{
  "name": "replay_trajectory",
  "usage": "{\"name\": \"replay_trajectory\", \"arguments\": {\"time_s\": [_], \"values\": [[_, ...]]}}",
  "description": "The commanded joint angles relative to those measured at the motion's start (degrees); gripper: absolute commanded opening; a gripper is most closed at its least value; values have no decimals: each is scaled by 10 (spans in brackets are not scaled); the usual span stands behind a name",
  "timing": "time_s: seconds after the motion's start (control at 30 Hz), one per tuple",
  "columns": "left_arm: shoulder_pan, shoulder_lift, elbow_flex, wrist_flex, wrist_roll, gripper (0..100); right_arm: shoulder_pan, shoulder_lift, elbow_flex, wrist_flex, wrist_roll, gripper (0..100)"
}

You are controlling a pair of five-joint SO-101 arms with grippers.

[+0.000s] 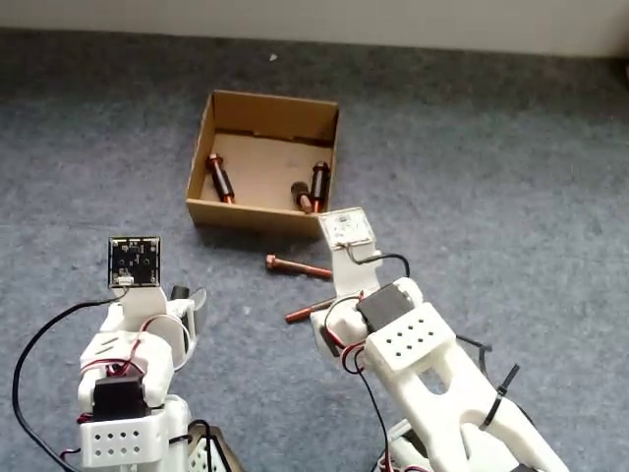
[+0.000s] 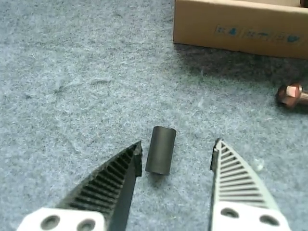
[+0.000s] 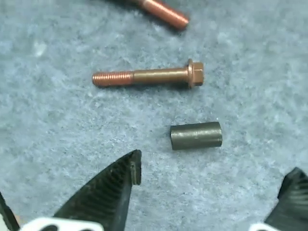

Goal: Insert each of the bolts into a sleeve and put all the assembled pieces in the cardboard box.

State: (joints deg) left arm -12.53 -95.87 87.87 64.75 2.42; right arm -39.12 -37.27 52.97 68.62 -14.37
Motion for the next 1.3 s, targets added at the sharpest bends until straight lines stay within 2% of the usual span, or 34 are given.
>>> {"name": "replay_trajectory", "arguments": {"time_s": [0.0, 0.17, 0.3, 0.47, 0.7, 1.13, 1.27], "values": [[-7, -3, -2, -11, -4, 252, 6, -15, -24, 4, -139, 371], [-7, -3, -2, -11, -4, 252, 6, -14, -18, -51, -230, 331], [-7, -3, -2, -11, -4, 252, 6, -14, 18, -118, -264, 286], [-7, -3, -1, -11, -4, 252, 9, -14, 70, -181, -273, 265], [-6, -3, 0, -11, -4, 252, 49, -14, 79, -177, -273, 265], [-4, -3, 0, -11, -4, 252, 50, -12, 77, -179, -276, 261], [-4, -3, 1, -21, -4, 252, 50, -2, 77, -178, -297, 261]]}}
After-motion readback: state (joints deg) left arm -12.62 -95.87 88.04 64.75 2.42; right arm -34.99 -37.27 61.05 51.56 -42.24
